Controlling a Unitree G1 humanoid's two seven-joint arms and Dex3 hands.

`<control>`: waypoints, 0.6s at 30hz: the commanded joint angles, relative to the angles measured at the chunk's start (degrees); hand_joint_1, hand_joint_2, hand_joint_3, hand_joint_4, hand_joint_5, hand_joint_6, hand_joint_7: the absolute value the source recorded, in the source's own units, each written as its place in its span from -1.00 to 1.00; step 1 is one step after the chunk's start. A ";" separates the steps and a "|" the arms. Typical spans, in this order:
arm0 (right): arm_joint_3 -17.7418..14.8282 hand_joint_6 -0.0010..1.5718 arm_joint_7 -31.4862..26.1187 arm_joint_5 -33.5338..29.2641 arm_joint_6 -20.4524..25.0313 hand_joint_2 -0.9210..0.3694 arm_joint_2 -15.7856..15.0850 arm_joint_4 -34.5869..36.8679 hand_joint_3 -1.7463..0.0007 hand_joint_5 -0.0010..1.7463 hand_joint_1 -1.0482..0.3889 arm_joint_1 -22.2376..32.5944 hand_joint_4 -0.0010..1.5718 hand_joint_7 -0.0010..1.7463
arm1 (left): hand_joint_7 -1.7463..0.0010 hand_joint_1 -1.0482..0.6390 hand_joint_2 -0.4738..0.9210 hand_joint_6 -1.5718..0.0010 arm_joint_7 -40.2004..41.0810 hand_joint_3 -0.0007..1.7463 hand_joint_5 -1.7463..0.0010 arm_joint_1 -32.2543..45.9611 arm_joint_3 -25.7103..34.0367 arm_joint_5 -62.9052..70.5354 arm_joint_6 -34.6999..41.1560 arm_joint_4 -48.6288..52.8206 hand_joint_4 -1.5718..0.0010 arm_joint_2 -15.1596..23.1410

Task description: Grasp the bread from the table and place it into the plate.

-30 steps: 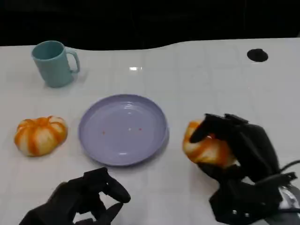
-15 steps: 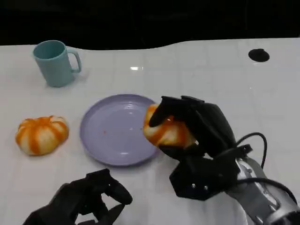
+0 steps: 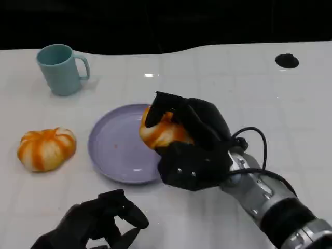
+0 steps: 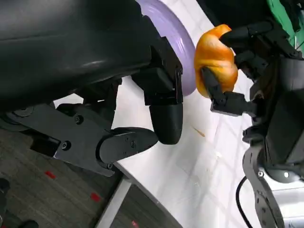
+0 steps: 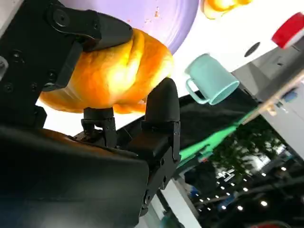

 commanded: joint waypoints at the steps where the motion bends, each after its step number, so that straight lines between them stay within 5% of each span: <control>1: -1.33 -0.04 1.95 2.71 1.67 -0.21 0.99 3.68 -0.33 1.00 0.26 -3.42 0.05 0.37 | -0.40 0.02 0.79 0.15 0.81 -0.22 -1.00 0.14 -0.25 0.58 -0.81 0.47 0.17 -0.07; 4: -1.21 -0.05 6.78 3.96 3.29 -0.52 0.88 4.21 0.17 0.38 0.17 -4.42 -0.25 -0.28 | -0.40 0.01 0.79 0.15 0.78 -0.23 -1.00 0.24 -0.25 0.27 -0.18 0.15 0.16 -0.41; 5: -0.85 -0.18 8.04 3.87 3.56 -0.66 0.59 4.09 0.36 -0.07 0.06 -4.59 -0.41 -0.56 | -0.39 0.01 0.79 0.15 0.75 -0.24 -1.00 0.27 -0.20 0.12 0.06 0.05 0.17 -0.53; 7: 0.52 -0.33 11.17 2.76 4.69 -0.88 -0.37 3.45 0.63 -0.53 -0.09 -4.94 -0.58 -0.85 | -0.39 0.01 0.80 0.15 0.67 -0.24 -1.00 0.26 -0.14 -0.02 0.30 -0.03 0.17 -0.70; 11: 2.76 -0.68 20.42 2.21 8.26 -0.99 -2.02 1.41 0.65 -0.79 -0.35 -5.57 -0.94 -0.99 | -0.39 -0.01 0.79 0.14 0.59 -0.24 -1.00 0.06 -0.05 0.60 -0.65 0.50 0.16 -0.45; 18: 4.08 -0.86 27.57 2.69 11.83 -1.00 -3.43 -4.23 0.59 -0.94 -0.58 -3.56 -1.00 -0.99 | -0.39 -0.02 0.80 0.14 0.41 -0.27 -1.00 0.15 0.15 0.54 -1.38 0.80 0.16 -0.37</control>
